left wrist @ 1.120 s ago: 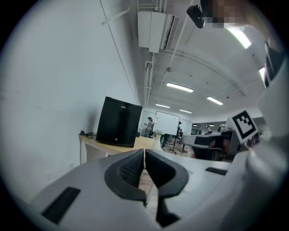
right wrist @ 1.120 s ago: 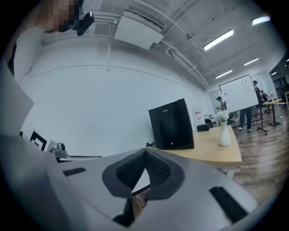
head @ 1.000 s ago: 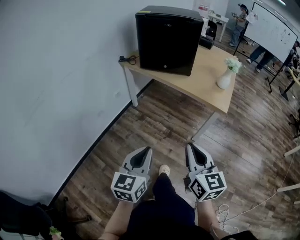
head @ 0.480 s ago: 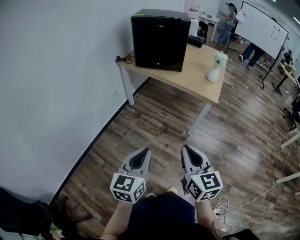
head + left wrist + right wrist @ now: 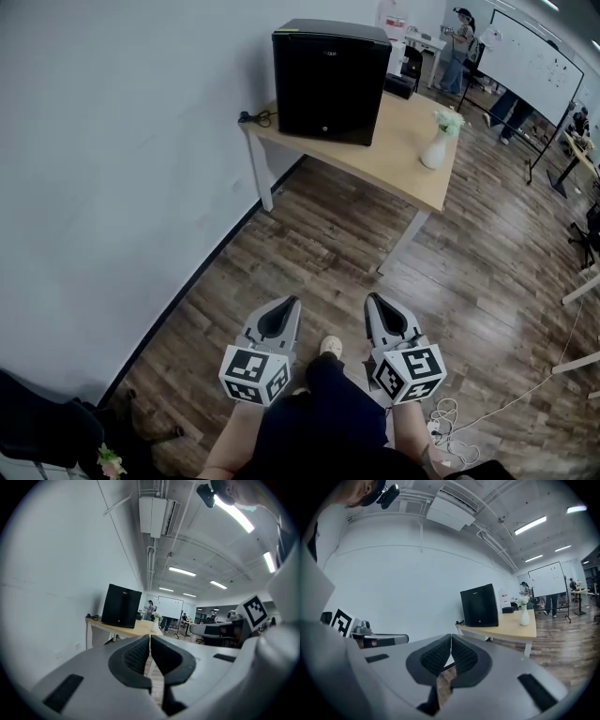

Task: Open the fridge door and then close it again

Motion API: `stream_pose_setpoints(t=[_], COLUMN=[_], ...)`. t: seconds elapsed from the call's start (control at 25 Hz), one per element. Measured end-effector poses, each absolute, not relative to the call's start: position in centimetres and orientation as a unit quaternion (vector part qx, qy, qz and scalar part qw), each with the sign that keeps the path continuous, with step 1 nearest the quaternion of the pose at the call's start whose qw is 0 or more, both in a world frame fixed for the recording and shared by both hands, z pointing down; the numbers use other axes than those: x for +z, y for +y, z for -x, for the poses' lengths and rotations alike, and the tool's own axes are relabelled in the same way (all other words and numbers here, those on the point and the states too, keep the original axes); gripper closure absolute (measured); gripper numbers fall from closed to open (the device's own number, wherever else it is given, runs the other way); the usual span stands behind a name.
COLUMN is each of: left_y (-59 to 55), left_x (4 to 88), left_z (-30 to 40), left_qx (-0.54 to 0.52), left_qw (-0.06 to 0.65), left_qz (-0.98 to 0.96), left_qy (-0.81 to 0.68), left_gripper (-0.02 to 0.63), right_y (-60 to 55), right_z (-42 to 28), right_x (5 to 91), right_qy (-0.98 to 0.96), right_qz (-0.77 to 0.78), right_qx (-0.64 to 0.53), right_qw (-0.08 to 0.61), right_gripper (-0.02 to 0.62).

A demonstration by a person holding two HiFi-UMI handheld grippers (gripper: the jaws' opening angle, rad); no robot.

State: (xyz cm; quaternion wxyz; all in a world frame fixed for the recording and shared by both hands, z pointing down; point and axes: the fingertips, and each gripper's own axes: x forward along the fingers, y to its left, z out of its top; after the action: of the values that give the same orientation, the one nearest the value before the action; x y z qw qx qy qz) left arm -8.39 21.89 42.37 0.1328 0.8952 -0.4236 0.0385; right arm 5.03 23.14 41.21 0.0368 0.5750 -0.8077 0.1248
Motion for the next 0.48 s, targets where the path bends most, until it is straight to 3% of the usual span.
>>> stream_pose_setpoints(t=[0.48], left_y=[13.3], left_x=[42.2], left_z=[8.3], left_qx=[0.039], left_qw=[0.131], left_qz=[-0.886], left_qy=[-0.444], left_gripper=[0.595], right_y=[13.8], right_z=[-4.6], right_x=[41.4], right_qy=[-0.823], right_qz=[-0.552], right_qx=[0.128], right_qw=[0.044], right_gripper=[0.604])
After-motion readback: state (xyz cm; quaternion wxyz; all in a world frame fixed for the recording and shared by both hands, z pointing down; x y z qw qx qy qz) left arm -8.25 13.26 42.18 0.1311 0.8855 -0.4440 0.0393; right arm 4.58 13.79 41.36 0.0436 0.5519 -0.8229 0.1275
